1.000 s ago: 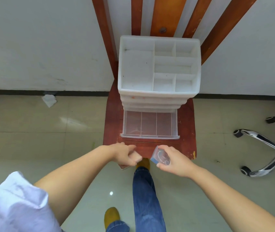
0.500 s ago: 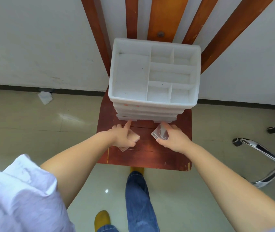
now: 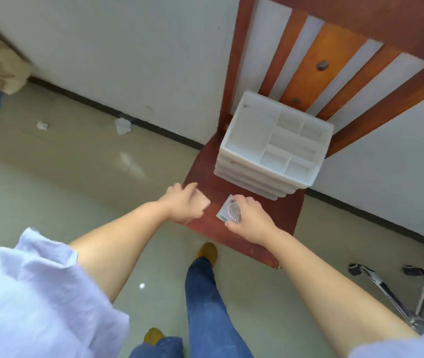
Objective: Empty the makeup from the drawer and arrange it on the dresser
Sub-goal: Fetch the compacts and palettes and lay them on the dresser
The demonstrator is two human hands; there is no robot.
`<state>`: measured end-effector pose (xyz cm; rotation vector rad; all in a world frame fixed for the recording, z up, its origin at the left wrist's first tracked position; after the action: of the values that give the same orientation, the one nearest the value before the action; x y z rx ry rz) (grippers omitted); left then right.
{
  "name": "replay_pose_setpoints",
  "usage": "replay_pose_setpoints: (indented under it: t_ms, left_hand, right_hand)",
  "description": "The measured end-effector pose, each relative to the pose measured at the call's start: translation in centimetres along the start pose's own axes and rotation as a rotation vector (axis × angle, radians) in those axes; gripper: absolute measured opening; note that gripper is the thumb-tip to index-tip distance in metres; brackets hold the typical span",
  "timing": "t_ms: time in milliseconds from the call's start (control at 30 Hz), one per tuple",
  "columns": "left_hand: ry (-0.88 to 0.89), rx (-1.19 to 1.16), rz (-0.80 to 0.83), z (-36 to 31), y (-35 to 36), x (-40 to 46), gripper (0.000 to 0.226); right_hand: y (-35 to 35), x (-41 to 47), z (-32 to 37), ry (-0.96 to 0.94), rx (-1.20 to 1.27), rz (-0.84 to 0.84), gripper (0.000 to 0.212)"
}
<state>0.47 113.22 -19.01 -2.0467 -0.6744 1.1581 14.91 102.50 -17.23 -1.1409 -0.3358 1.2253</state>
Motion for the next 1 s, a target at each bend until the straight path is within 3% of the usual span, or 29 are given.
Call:
replay_pose_setpoints:
  t_ms: [133,267,467,567,733,1000]
  left_hand:
    - [-0.133,-0.215,-0.193,5.6,-5.0,-8.3,0.088]
    - [-0.264,-0.354,-0.425,13.5,-7.6,-19.5,0.086]
    - [-0.561,-0.325,-0.709,27.6,-6.5,-42.9,0.088]
    - [-0.773,-0.337,-0.831,33.2,-3.8,-56.8,0.090]
    - [-1.092,-0.402,-1.021,38.5,2.6,-77.8,0.089]
    - [-1.466,-0.500,-1.214,41.6,13.9,-98.8,0.090]
  right_hand:
    - [-1.3,-2.7,10.0,-0.243,-0.038,-0.045,0.057]
    - [2.1,-7.2,20.4,-0.505,-0.110,0.037,0.047]
    - [9.8,-20.7,37.3,-0.914,-0.167,0.125,0.041]
    - [14.6,-31.0,45.0,-1.210,-0.222,0.216,0.047]
    - [22.6,-49.5,54.7,-1.552,-0.291,0.359,0.052]
    - [34.8,-73.5,61.5,-2.011,-0.367,0.527,0.051]
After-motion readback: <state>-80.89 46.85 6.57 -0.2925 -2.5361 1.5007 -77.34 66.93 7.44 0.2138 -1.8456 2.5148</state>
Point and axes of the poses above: each hand's wrist, its own x-axis towards the middle knuckle, its own y-axis out of the palm, z = x × y, the point moved 10 cm from there along x, towards the middle knuckle, and after that the axes turned 15 degrees about -z, right-handed, at the moved point
